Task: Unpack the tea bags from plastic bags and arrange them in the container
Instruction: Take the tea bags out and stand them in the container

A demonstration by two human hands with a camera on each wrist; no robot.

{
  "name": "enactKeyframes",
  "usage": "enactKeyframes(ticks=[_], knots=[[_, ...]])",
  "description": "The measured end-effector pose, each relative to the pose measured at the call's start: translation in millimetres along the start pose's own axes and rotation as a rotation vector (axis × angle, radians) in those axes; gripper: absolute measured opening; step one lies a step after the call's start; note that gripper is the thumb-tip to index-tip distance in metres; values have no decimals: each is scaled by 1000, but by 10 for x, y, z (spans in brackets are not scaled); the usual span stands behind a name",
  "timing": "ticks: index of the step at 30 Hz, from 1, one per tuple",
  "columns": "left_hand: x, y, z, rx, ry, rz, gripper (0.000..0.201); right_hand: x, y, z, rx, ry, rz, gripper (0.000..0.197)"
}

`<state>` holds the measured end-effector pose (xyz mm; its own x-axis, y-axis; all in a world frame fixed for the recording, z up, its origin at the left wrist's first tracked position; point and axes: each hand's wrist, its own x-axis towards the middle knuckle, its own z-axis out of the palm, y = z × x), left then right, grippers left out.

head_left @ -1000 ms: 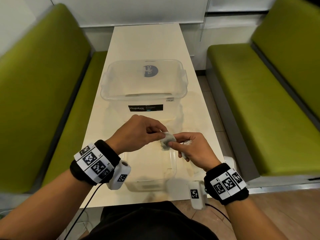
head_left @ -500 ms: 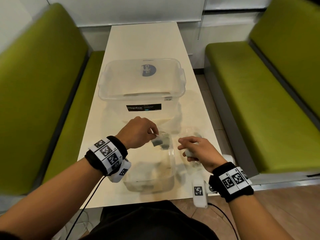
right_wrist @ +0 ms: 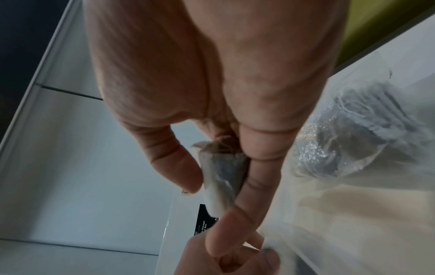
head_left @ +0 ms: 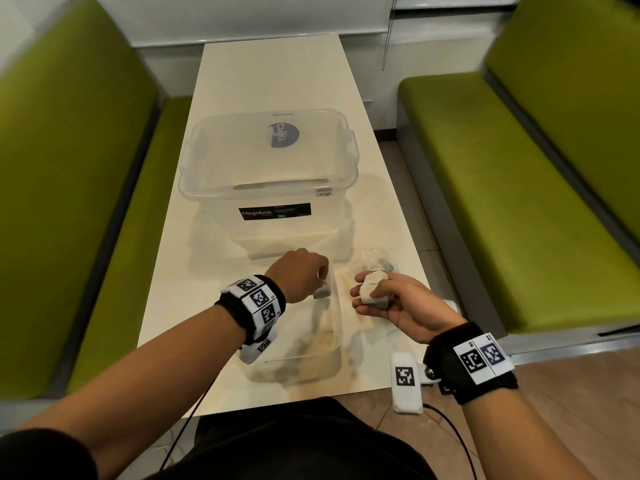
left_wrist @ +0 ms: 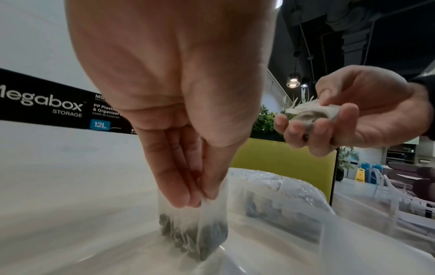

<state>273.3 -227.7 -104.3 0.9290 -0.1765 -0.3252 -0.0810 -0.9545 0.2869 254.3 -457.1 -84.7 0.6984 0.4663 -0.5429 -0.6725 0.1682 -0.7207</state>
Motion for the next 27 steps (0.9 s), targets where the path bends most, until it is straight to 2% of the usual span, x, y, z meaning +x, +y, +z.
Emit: enactKeyframes(ticks=[7, 15, 22, 27], knots=[[74, -39, 82, 71, 8, -7, 5, -33, -38, 26, -6, 2, 1, 30], [95, -57, 135, 250, 84, -20, 24, -39, -44, 36, -8, -15, 8, 31], [126, -74, 150, 184, 107, -21, 10, -50, -64, 38, -12, -27, 6, 30], [109, -98, 139, 176, 137, -31, 20, -53, -66, 27, -13, -38, 2, 33]])
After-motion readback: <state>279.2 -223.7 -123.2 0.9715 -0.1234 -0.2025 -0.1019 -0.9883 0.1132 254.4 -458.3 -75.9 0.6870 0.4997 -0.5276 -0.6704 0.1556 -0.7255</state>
